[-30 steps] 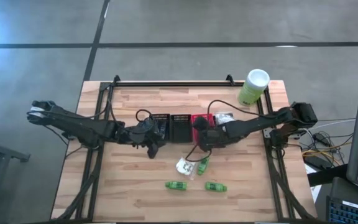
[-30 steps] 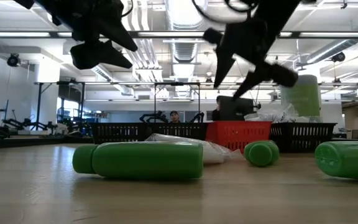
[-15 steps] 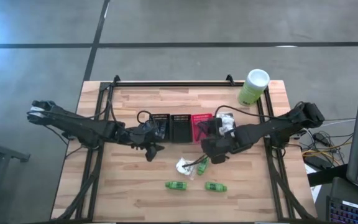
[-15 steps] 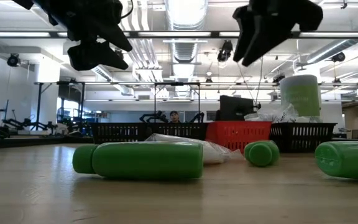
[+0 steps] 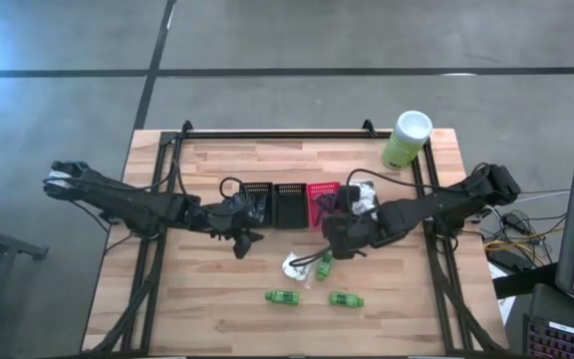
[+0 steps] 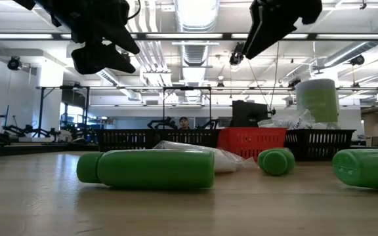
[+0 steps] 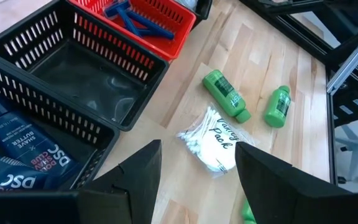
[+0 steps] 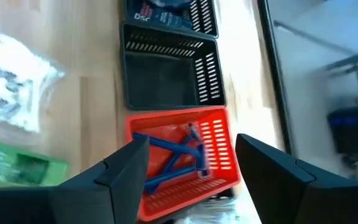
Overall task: Pick & Place Travel size toiletries
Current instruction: Put the green shampoo into the middle black basket
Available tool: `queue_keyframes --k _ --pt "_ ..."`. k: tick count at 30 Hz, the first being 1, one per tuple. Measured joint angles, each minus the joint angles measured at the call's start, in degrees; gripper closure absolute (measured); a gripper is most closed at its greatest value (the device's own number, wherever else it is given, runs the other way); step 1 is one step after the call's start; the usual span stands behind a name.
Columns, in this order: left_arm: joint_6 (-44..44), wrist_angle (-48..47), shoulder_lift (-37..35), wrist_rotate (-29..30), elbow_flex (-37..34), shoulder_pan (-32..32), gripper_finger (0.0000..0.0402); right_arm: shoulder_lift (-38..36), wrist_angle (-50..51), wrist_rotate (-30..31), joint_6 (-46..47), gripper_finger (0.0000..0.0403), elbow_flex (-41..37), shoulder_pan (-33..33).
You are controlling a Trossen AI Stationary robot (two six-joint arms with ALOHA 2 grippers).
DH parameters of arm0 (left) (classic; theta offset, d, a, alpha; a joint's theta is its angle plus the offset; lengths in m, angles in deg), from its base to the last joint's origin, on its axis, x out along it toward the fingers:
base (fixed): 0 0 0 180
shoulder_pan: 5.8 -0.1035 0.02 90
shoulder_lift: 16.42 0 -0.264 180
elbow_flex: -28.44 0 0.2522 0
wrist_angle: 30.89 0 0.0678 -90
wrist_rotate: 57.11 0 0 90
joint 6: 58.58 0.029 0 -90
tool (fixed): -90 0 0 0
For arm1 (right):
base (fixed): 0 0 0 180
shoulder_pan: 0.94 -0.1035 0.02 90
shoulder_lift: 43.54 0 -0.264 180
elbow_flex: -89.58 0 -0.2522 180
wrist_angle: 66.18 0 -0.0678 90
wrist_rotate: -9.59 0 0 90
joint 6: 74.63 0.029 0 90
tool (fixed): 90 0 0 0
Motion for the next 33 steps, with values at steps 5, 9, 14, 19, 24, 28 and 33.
queue_keyframes --k 5,9,14,19,24,28,33 --pt "0.0 0.0 0.0 0.0 0.0 0.0 0.0193 -0.19 4.23 -7.02 10.64 0.0165 1.8 -0.18" --pt "0.0 0.0 0.0 0.0 0.0 0.0 0.0193 -0.75 7.78 -12.56 17.3 0.0176 2.65 -0.73" --pt "0.02 0.01 0.0 0.02 0.0 0.0 0.0193 -1.58 9.7 -16.17 23.2 0.0189 2.36 -2.78" --pt "0.01 0.0 0.0 0.02 0.0 0.0 0.0193 -1.64 10.37 -20.78 28.63 0.0196 1.98 -4.61" --pt "0.01 0.02 0.0 0.02 0.0 0.0 0.0193 -1.53 10.42 -23.64 33.67 0.0196 1.68 -6.18" --pt "0.0 0.01 0.0 0.02 0.0 0.0 0.0193 -1.53 10.45 -27.91 37.15 0.019 1.25 -7.51" --pt "0.01 0.02 0.0 0.02 0.0 0.0 0.0193 -1.53 10.42 -28.95 39.5 0.0184 1.1 -10.83"
